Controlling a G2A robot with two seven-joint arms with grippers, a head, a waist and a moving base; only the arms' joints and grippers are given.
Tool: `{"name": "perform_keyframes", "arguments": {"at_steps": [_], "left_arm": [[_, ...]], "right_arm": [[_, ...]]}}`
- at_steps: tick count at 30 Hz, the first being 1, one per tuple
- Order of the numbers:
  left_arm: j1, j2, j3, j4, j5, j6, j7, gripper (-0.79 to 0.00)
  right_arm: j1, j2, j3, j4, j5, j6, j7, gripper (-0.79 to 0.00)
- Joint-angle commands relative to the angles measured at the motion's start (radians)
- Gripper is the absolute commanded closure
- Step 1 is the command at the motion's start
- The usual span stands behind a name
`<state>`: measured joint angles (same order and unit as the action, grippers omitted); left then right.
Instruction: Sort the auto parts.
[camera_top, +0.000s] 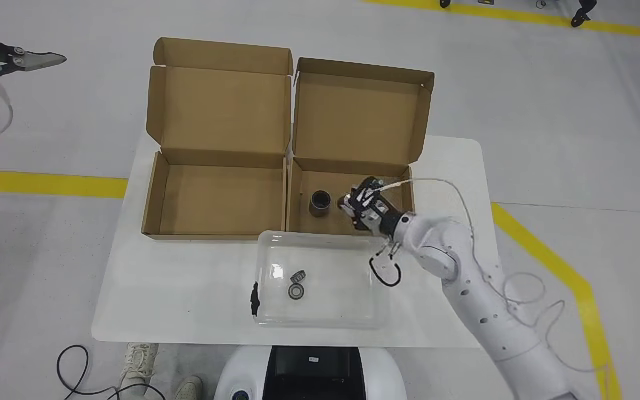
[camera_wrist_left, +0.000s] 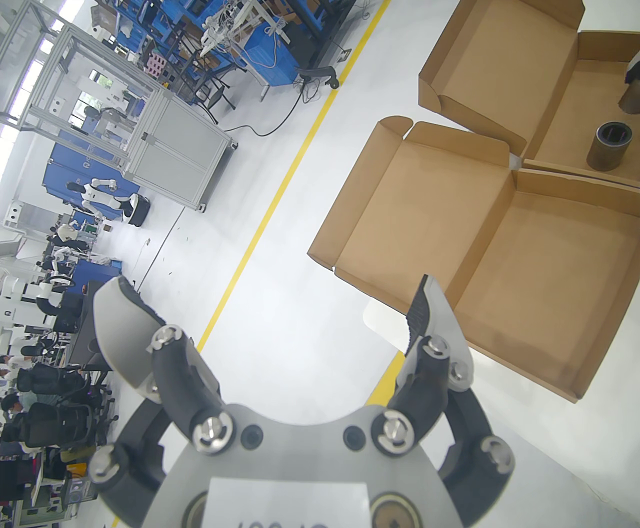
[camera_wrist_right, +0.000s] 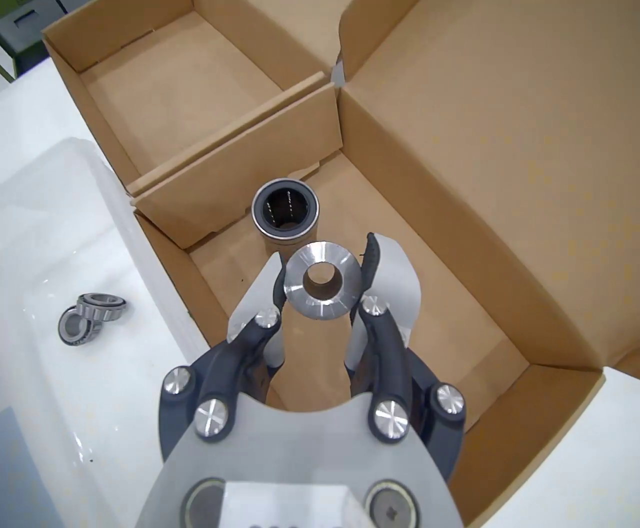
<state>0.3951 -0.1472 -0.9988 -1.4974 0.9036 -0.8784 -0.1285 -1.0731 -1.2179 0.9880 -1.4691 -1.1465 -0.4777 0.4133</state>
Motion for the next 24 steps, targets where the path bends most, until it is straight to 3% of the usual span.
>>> {"name": "perform_keyframes", "arguments": {"at_steps": [1, 15, 20, 24], "left_arm": [[0.000, 0.000, 0.000, 0.000, 0.000, 0.000, 0.000, -0.785], [0.000, 0.000, 0.000, 0.000, 0.000, 0.000, 0.000, -0.785], [0.000, 0.000, 0.000, 0.000, 0.000, 0.000, 0.000, -0.785], [0.000, 0.000, 0.000, 0.000, 0.000, 0.000, 0.000, -0.785]], "right_arm": [[0.015, -0.004, -0.011, 0.016, 0.004, 0.008, 0.024, 0.000], [0.118, -0.037, -0.076, 0.107, 0.049, 0.091, 0.181, 0.000], [0.151, -0.049, -0.100, 0.149, 0.063, 0.097, 0.204, -0.123], [0.172, -0.058, -0.116, 0.177, 0.065, 0.108, 0.224, -0.175]]}}
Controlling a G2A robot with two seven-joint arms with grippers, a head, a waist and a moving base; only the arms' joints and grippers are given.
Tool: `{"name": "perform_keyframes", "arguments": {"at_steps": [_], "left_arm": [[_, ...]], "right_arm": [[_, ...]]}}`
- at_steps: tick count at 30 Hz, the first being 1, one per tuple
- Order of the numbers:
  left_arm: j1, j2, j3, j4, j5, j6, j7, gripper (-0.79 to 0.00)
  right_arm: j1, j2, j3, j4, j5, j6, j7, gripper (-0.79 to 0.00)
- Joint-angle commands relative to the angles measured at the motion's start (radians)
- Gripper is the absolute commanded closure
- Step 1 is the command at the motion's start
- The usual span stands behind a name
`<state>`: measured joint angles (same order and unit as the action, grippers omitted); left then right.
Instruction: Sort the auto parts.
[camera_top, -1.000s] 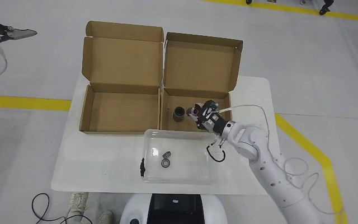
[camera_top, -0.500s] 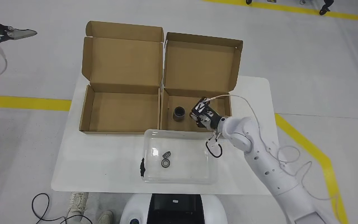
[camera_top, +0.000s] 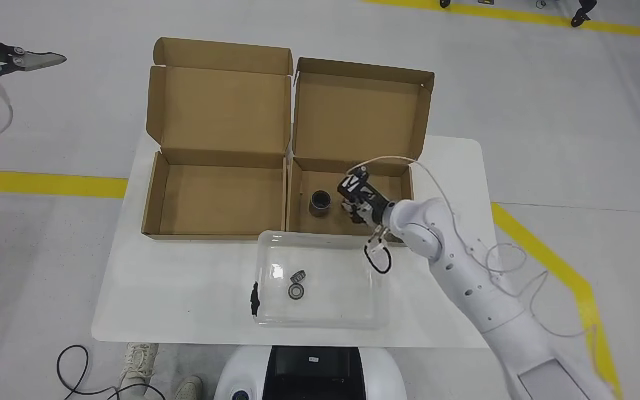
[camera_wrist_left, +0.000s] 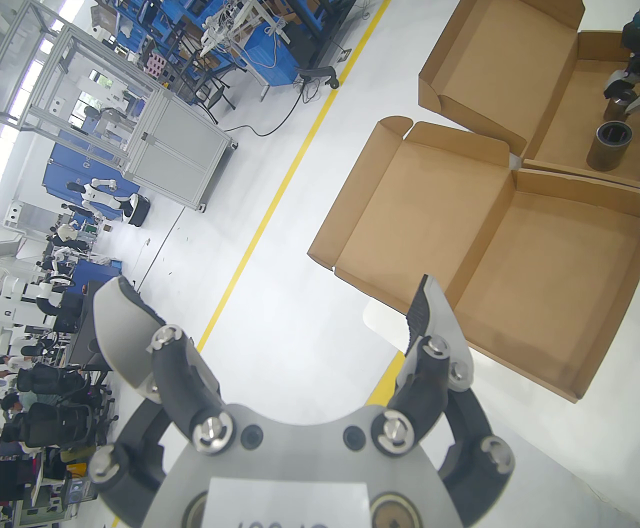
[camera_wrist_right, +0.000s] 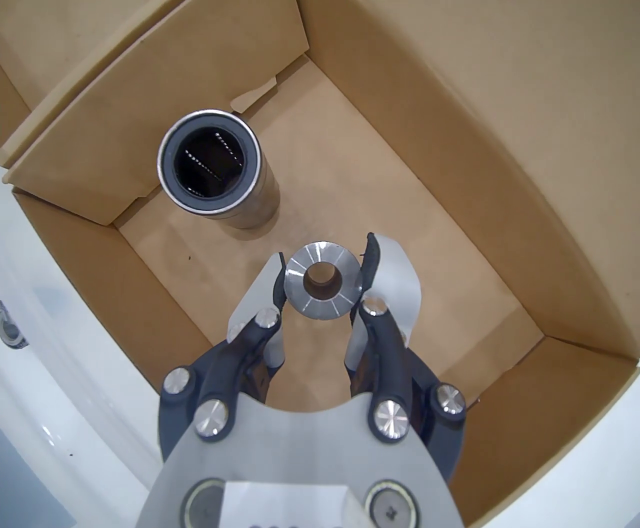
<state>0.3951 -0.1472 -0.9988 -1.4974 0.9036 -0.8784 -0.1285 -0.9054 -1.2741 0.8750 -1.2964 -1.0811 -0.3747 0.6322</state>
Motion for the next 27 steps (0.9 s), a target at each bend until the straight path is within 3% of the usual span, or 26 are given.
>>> {"name": "perform_keyframes", "arguments": {"at_steps": [1, 10, 19, 23, 27], "left_arm": [[0.000, 0.000, 0.000, 0.000, 0.000, 0.000, 0.000, -0.785], [0.000, 0.000, 0.000, 0.000, 0.000, 0.000, 0.000, -0.785], [0.000, 0.000, 0.000, 0.000, 0.000, 0.000, 0.000, -0.785], [0.000, 0.000, 0.000, 0.000, 0.000, 0.000, 0.000, -0.785], [0.000, 0.000, 0.000, 0.000, 0.000, 0.000, 0.000, -0.785]], "right_arm": [[0.007, -0.004, -0.005, 0.008, 0.002, 0.008, 0.006, -0.203], [0.010, -0.006, 0.000, -0.010, -0.021, 0.020, -0.001, -0.440], [-0.100, 0.030, 0.087, -0.271, -0.120, 0.013, 0.001, -0.440], [-0.181, 0.050, 0.128, -0.408, -0.126, -0.108, -0.103, -0.449], [-0.224, 0.063, 0.121, -0.464, -0.123, -0.331, -0.249, -0.440]]}}
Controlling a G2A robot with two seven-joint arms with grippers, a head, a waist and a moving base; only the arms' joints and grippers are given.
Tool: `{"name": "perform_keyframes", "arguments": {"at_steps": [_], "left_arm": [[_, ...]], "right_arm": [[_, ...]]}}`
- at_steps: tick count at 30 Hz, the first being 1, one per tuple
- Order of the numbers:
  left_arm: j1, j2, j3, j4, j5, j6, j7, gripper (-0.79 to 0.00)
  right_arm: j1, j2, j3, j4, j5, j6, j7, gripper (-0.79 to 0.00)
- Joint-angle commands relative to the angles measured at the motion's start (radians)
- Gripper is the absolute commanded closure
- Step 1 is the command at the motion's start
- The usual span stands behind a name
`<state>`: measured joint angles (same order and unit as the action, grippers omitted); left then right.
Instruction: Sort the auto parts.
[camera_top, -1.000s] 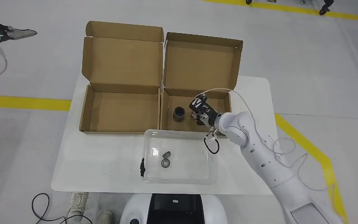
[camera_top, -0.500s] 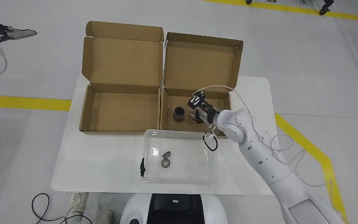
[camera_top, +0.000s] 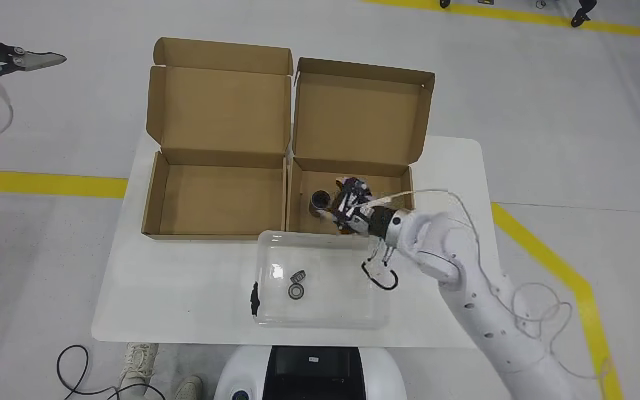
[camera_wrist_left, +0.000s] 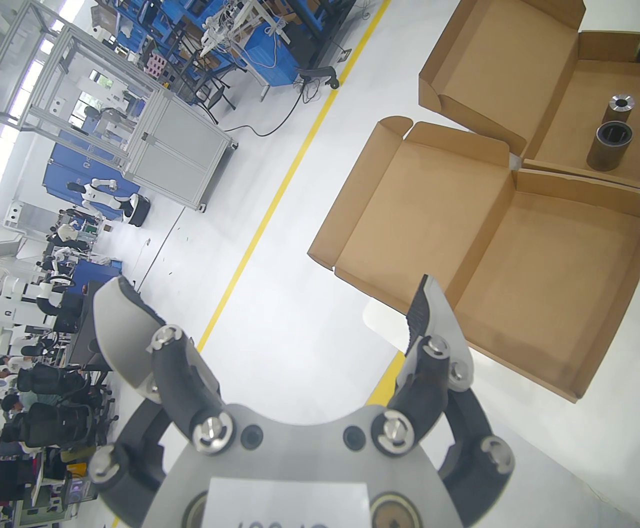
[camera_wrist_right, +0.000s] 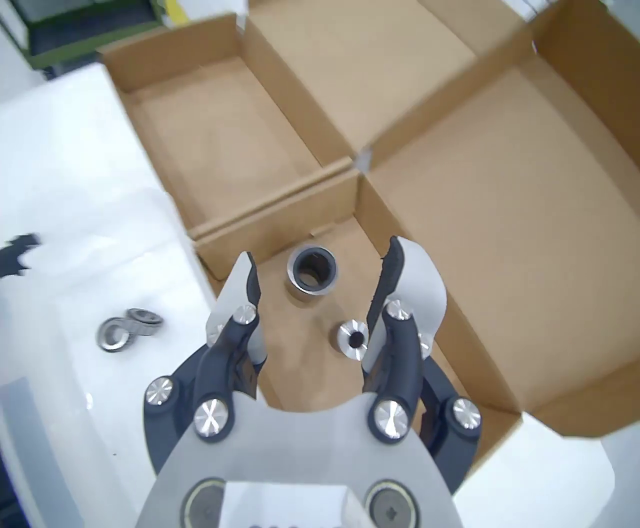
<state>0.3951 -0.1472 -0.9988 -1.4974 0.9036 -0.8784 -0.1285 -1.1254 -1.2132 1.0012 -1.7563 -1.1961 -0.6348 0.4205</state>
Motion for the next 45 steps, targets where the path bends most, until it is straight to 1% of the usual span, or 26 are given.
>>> {"name": "perform_keyframes", "arguments": {"at_steps": [1, 4, 8, 12, 16, 20, 21, 22, 24, 26, 31, 40, 45], "left_arm": [[0.000, 0.000, 0.000, 0.000, 0.000, 0.000, 0.000, -0.785], [0.000, 0.000, 0.000, 0.000, 0.000, 0.000, 0.000, -0.785], [0.000, 0.000, 0.000, 0.000, 0.000, 0.000, 0.000, -0.785], [0.000, 0.000, 0.000, 0.000, 0.000, 0.000, 0.000, -0.785], [0.000, 0.000, 0.000, 0.000, 0.000, 0.000, 0.000, -0.785], [0.000, 0.000, 0.000, 0.000, 0.000, 0.000, 0.000, -0.785], [0.000, 0.000, 0.000, 0.000, 0.000, 0.000, 0.000, -0.785], [0.000, 0.000, 0.000, 0.000, 0.000, 0.000, 0.000, -0.785], [0.000, 0.000, 0.000, 0.000, 0.000, 0.000, 0.000, -0.785], [0.000, 0.000, 0.000, 0.000, 0.000, 0.000, 0.000, -0.785], [0.000, 0.000, 0.000, 0.000, 0.000, 0.000, 0.000, -0.785], [0.000, 0.000, 0.000, 0.000, 0.000, 0.000, 0.000, -0.785], [0.000, 0.000, 0.000, 0.000, 0.000, 0.000, 0.000, -0.785]], "right_arm": [[-0.008, 0.006, -0.009, -0.004, -0.035, -0.103, -0.050, -0.422], [-0.025, 0.011, -0.033, -0.020, -0.096, -0.162, -0.069, -0.382], [-0.049, 0.014, -0.079, -0.042, -0.165, -0.210, -0.077, -0.366], [-0.066, 0.015, -0.123, -0.045, -0.220, -0.225, -0.077, -0.369], [-0.073, 0.014, -0.146, -0.028, -0.253, -0.211, -0.099, -0.357], [-0.069, 0.014, -0.157, 0.008, -0.266, -0.208, -0.101, -0.299], [-0.065, 0.013, -0.162, 0.017, -0.265, -0.209, -0.098, -0.265], [-0.061, 0.012, -0.168, 0.026, -0.264, -0.212, -0.094, -0.249], [-0.051, 0.009, -0.181, 0.047, -0.263, -0.216, -0.081, -0.252], [-0.040, 0.006, -0.197, 0.072, -0.261, -0.217, -0.065, -0.274], [-0.010, -0.005, -0.232, 0.137, -0.261, -0.207, -0.046, -0.351], [0.047, -0.029, -0.295, 0.230, -0.278, -0.178, -0.051, -0.345], [0.071, -0.040, -0.317, 0.255, -0.288, -0.161, -0.068, -0.320]]}}
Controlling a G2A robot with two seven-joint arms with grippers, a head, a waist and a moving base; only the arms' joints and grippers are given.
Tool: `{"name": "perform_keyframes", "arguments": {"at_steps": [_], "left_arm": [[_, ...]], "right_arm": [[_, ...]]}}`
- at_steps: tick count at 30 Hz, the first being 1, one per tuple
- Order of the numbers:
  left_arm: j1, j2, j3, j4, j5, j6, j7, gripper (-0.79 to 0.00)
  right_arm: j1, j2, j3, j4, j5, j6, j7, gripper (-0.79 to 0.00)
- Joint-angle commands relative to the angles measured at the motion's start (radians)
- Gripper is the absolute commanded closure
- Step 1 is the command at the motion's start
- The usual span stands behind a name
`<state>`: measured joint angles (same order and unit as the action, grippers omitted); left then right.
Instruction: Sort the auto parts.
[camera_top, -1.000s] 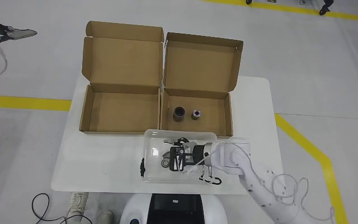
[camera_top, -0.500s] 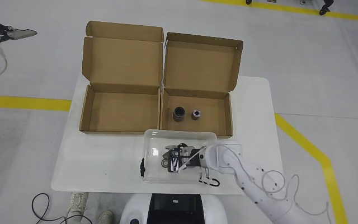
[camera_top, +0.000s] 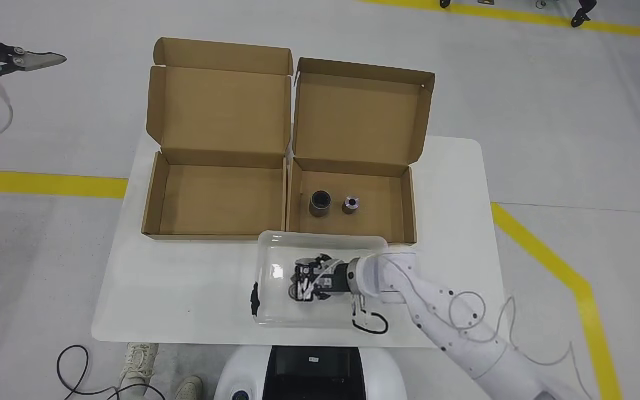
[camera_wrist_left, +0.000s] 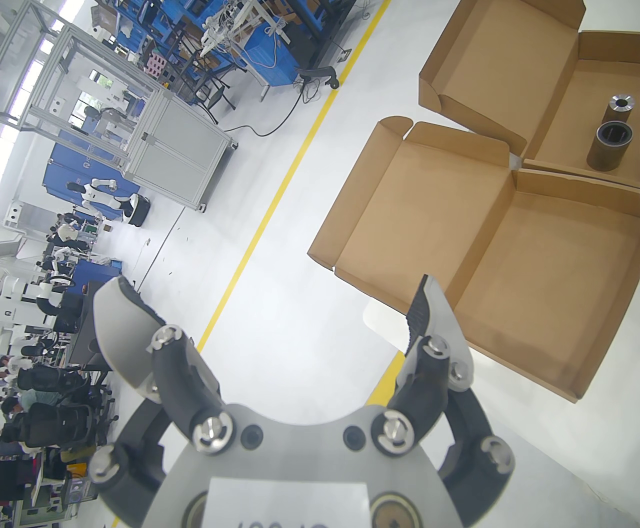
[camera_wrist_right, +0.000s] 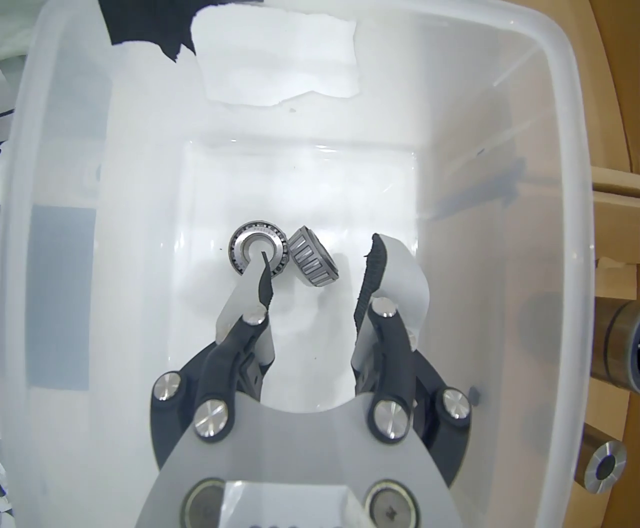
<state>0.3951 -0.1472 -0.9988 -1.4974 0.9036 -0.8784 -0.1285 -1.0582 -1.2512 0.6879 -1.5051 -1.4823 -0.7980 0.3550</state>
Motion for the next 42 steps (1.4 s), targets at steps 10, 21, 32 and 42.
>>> {"name": "perform_keyframes", "arguments": {"at_steps": [10, 21, 32, 42], "left_arm": [[0.000, 0.000, 0.000, 0.000, 0.000, 0.000, 0.000, -0.785], [0.000, 0.000, 0.000, 0.000, 0.000, 0.000, 0.000, -0.785], [0.000, 0.000, 0.000, 0.000, 0.000, 0.000, 0.000, -0.785], [0.000, 0.000, 0.000, 0.000, 0.000, 0.000, 0.000, -0.785]], "right_arm": [[0.039, -0.022, -0.044, 0.051, -0.007, 0.009, -0.018, -0.292], [0.046, -0.028, -0.046, 0.061, 0.000, 0.017, -0.011, 0.000], [-0.027, 0.008, 0.055, -0.048, 0.006, 0.028, -0.160, 0.000], [-0.134, 0.056, 0.205, -0.247, -0.025, 0.037, -0.408, 0.000]]}}
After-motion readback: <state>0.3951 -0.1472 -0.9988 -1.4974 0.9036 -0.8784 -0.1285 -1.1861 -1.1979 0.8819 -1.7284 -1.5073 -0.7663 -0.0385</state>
